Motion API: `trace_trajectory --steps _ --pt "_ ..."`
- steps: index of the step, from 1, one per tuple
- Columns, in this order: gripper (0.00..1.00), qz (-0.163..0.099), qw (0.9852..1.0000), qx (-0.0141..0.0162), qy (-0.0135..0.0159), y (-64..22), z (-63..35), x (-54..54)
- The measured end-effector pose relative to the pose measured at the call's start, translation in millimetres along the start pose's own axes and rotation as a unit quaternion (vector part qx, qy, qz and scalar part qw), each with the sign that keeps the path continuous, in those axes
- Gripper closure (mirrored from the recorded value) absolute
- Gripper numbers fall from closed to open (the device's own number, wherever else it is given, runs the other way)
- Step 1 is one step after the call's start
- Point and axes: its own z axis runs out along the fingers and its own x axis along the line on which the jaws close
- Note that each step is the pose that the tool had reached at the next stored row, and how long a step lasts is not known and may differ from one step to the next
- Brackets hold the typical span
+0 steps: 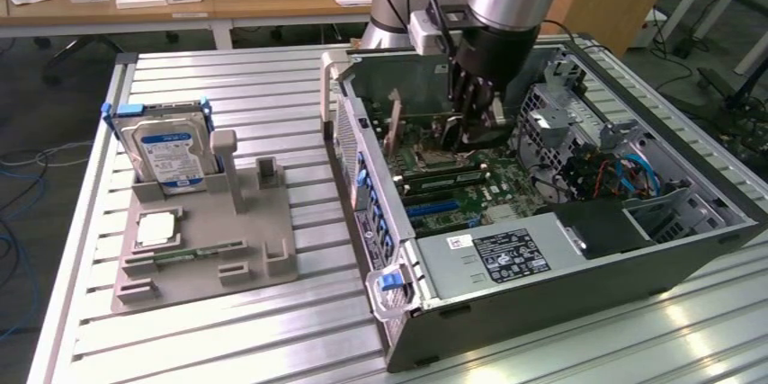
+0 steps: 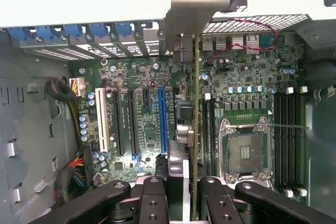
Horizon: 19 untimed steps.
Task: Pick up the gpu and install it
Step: 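Insert the gpu into the slot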
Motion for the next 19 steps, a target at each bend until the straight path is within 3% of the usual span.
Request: trace_trajectory --steps 8,13,19 --pt "0.72 0.0 1.0 -0.0002 0.0 -0.5 1.9 7.2" --pt "0.72 -0.006 1.0 -0.0047 0.0002 -0.5 4.8 8.9" --pt "0.72 -0.017 0.9998 -0.006 0.0001 -1.6 7.3 9.0"
